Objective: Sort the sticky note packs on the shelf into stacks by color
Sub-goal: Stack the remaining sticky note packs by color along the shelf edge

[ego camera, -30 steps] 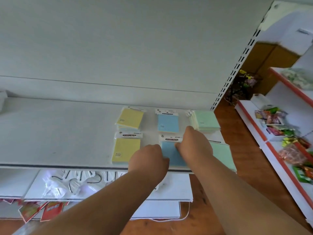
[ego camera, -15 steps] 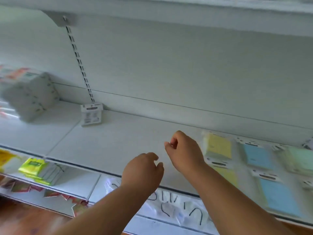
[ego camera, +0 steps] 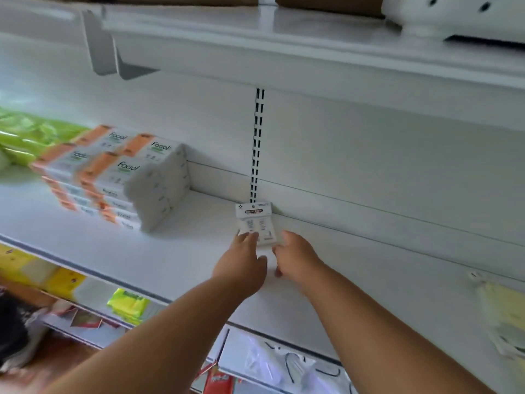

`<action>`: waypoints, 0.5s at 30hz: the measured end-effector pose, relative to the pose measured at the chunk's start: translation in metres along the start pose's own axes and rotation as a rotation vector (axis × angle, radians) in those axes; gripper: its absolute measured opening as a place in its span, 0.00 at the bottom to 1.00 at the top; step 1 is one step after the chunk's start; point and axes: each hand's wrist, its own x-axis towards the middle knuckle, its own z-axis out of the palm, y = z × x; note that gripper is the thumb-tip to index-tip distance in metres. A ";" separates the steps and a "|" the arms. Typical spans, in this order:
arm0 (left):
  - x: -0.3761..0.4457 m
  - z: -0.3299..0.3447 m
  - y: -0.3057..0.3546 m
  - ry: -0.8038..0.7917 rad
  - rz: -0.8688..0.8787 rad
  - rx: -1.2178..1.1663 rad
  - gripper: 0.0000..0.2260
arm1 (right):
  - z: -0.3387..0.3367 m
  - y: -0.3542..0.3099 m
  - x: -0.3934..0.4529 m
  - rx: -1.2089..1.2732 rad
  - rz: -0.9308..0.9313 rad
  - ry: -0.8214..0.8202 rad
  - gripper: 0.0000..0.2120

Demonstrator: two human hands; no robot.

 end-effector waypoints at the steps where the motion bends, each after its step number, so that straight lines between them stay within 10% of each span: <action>1: 0.004 0.001 -0.002 -0.004 0.005 -0.004 0.26 | 0.003 -0.006 0.006 0.170 0.090 -0.005 0.15; 7: 0.006 -0.009 -0.004 0.028 -0.145 -0.341 0.19 | 0.008 -0.015 0.010 0.824 0.388 0.048 0.19; 11: -0.010 -0.012 0.004 -0.115 -0.251 -0.822 0.09 | 0.008 -0.019 -0.016 0.696 0.185 0.014 0.20; 15: -0.025 -0.002 0.017 -0.184 -0.240 -1.006 0.07 | -0.004 0.024 -0.026 0.489 0.141 0.339 0.16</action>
